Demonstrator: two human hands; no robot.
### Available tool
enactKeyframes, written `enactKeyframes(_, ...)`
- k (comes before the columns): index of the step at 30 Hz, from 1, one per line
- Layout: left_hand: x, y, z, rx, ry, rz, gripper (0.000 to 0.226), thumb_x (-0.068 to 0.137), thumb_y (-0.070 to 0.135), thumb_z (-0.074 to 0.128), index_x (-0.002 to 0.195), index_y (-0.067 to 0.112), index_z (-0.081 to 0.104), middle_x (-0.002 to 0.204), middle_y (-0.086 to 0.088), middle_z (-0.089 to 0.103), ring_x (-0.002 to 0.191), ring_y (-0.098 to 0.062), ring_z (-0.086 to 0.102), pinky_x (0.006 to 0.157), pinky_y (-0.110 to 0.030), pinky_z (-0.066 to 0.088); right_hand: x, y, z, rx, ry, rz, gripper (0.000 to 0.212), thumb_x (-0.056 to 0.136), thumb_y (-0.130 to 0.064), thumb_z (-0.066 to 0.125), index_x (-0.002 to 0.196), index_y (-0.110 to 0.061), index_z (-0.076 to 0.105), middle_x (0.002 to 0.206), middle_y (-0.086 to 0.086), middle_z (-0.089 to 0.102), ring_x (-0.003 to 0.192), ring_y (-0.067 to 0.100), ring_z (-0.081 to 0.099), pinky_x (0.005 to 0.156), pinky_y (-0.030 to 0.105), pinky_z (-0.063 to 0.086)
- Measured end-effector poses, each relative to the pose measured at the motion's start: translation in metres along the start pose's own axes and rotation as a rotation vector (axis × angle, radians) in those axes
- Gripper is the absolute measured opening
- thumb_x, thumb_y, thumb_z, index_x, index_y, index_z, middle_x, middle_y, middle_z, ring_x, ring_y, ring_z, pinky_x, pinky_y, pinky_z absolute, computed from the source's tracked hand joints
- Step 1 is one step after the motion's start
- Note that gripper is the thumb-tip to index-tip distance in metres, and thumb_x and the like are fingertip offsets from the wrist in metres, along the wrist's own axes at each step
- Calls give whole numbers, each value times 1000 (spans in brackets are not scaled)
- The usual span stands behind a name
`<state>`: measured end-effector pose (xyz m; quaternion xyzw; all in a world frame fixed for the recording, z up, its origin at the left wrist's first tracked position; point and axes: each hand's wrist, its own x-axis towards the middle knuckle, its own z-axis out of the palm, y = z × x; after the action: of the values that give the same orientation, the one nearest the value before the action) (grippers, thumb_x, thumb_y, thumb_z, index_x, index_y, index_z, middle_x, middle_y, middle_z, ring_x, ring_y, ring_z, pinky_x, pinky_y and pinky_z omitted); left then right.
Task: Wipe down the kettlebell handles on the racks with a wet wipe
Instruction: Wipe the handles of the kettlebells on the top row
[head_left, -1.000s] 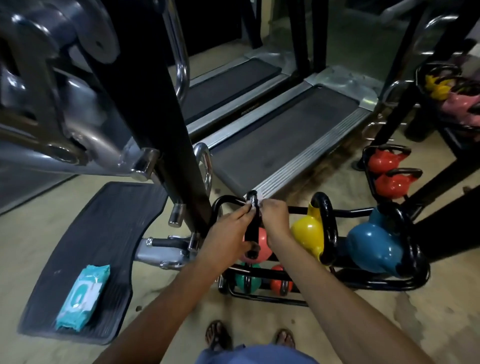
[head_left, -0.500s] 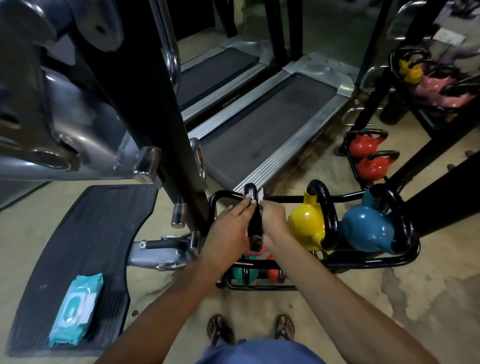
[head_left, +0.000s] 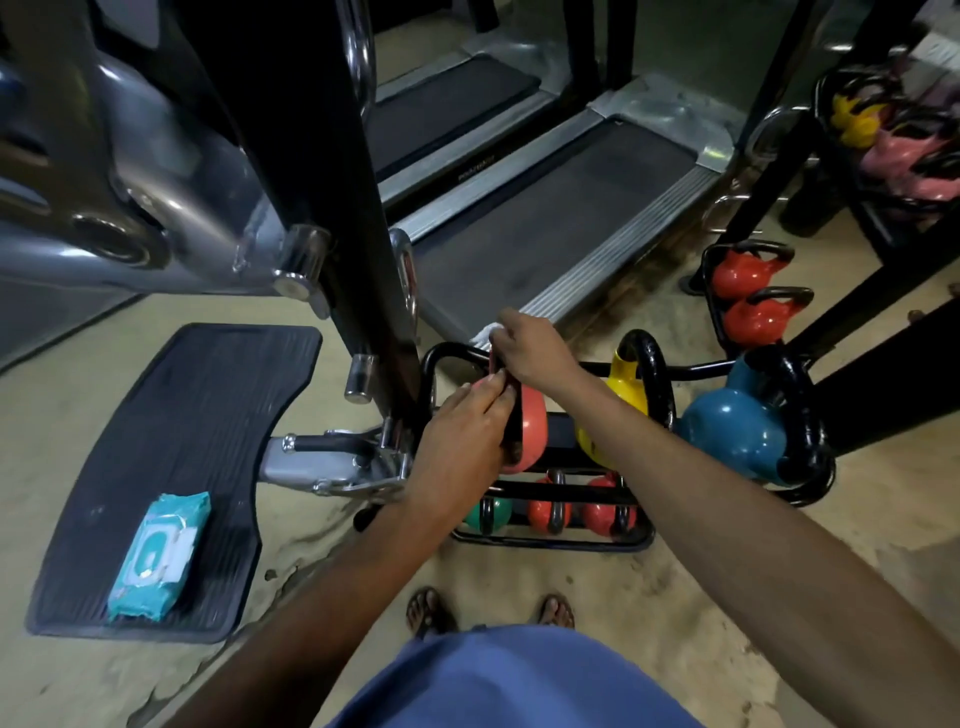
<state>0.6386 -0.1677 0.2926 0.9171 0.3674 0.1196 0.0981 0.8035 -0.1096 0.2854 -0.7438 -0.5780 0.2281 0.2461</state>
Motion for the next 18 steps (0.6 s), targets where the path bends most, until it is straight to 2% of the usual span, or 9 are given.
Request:
enactKeyframes(3, 6, 1, -5, 13, -18, 17, 46, 77, 27, 75, 120, 13, 66, 126, 1, 63, 121, -13, 55, 116, -25, 26, -6, 6, -8, -155, -91, -295, 24, 96, -27, 48, 81, -13, 60, 87, 9, 61, 83, 30, 62, 70, 40, 45)
enactKeyframes(5, 8, 2, -7, 33, -23, 13, 52, 80, 27, 74, 128, 13, 63, 135, -1, 61, 128, -11, 51, 117, -26, 25, 3, 7, -16, -248, -141, -352, 25, 97, -32, 46, 82, -18, 60, 89, 6, 60, 82, 27, 61, 70, 41, 48)
enactKeyframes(7, 9, 3, -10, 46, -32, 27, 61, 85, 28, 71, 142, 11, 53, 149, -3, 51, 138, -11, 43, 119, -27, 19, 14, 7, -21, -271, -91, -349, 22, 93, -31, 44, 83, -18, 58, 87, 7, 63, 81, 29, 62, 68, 43, 50)
enactKeyframes(9, 9, 2, -11, 28, -37, 36, 64, 89, 30, 67, 148, 13, 46, 156, -1, 42, 143, -9, 35, 120, -26, 13, 11, 12, -19, -229, 33, -297, 20, 90, -28, 46, 81, -15, 58, 82, 8, 65, 78, 33, 63, 65, 41, 49)
enactKeyframes(11, 10, 2, -11, 19, -23, 36, 66, 89, 32, 68, 149, 15, 45, 157, 1, 41, 143, -9, 35, 120, -25, 15, -7, 18, -9, -41, 167, -206, 19, 95, -26, 53, 85, -12, 63, 81, 6, 69, 80, 30, 66, 66, 38, 49)
enactKeyframes(13, 10, 3, -13, 6, -25, 22, 65, 88, 30, 70, 147, 15, 48, 155, 2, 44, 140, -12, 41, 118, -25, 21, -31, 19, 6, 119, 296, -82, 21, 98, -29, 58, 90, -12, 68, 83, 1, 72, 78, 19, 67, 69, 33, 51)
enactKeyframes(15, 10, 3, -13, -4, -39, 0, 63, 85, 25, 71, 144, 16, 52, 151, 3, 49, 135, -14, 48, 115, -26, 30, -42, 17, 16, 158, 378, 52, 27, 98, -36, 61, 87, -13, 71, 77, -2, 71, 69, 13, 65, 65, 28, 50)
enactKeyframes(18, 12, 1, -14, -15, -70, -35, 62, 83, 26, 73, 142, 20, 54, 149, 5, 51, 130, -18, 53, 107, -31, 44, -36, 13, 14, 348, 368, 260, 32, 99, -31, 61, 74, -11, 65, 67, 0, 64, 62, 16, 60, 61, 32, 47)
